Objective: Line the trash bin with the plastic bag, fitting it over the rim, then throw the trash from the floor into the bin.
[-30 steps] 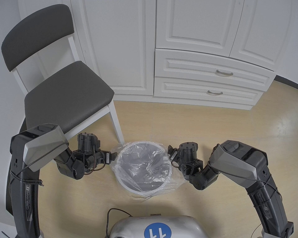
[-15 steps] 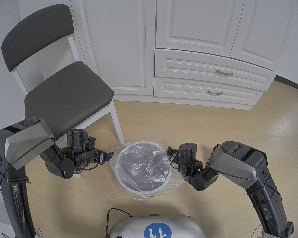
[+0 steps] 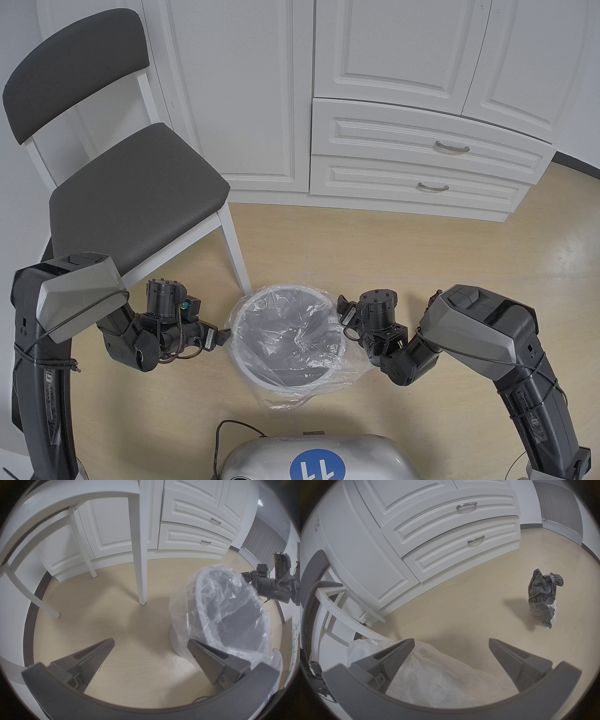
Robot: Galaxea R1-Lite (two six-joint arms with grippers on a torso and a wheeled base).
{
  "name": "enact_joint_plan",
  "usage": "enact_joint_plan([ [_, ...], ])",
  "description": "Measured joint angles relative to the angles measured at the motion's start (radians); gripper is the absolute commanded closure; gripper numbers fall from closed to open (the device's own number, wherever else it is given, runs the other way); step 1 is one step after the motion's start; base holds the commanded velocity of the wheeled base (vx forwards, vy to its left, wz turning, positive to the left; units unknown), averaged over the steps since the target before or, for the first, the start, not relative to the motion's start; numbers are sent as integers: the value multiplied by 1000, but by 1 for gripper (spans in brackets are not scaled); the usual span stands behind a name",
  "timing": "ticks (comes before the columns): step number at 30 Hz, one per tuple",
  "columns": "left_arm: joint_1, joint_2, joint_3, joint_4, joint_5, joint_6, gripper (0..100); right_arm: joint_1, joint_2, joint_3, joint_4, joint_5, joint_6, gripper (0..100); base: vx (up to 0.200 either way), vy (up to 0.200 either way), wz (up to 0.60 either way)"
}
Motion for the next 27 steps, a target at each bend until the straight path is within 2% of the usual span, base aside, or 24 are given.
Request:
enact_joint_plan([
  [17, -6, 157, -108, -47, 51, -17, 0, 2, 1, 0, 1, 0, -1, 0, 0, 0, 0],
  [27, -6, 163, -111, -48, 46, -79, 0, 1, -1, 2, 2, 0, -6, 0, 0, 0, 0],
])
